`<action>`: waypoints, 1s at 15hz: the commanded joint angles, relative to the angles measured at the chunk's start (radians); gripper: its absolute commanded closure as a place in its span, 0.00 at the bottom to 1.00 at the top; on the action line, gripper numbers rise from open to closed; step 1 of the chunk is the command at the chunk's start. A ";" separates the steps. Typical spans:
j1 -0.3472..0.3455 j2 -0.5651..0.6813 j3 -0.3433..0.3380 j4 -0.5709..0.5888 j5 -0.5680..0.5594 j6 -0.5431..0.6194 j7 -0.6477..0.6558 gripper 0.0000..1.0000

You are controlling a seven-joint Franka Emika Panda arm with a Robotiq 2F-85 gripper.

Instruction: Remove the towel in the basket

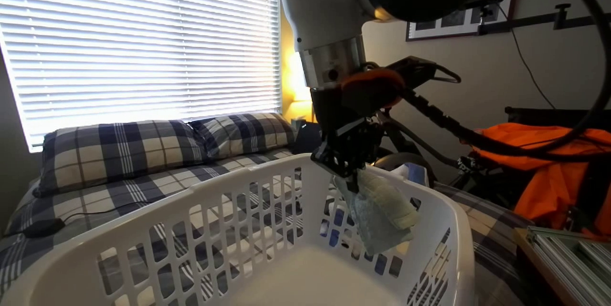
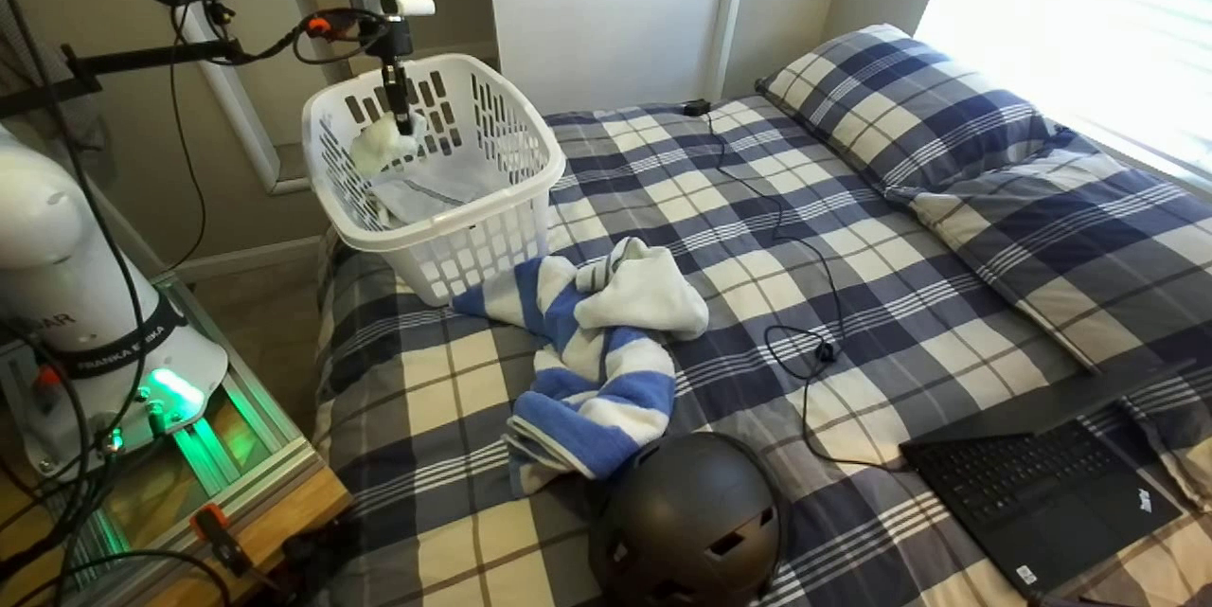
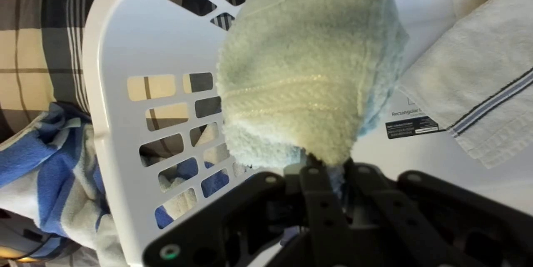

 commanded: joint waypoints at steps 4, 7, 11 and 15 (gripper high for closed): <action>-0.119 -0.094 -0.020 -0.068 0.017 0.033 0.156 0.98; -0.183 -0.157 -0.045 -0.104 -0.005 0.025 0.231 0.98; -0.282 -0.254 -0.081 -0.161 -0.031 0.029 0.320 0.98; -0.398 -0.326 -0.122 -0.221 -0.084 0.051 0.402 0.98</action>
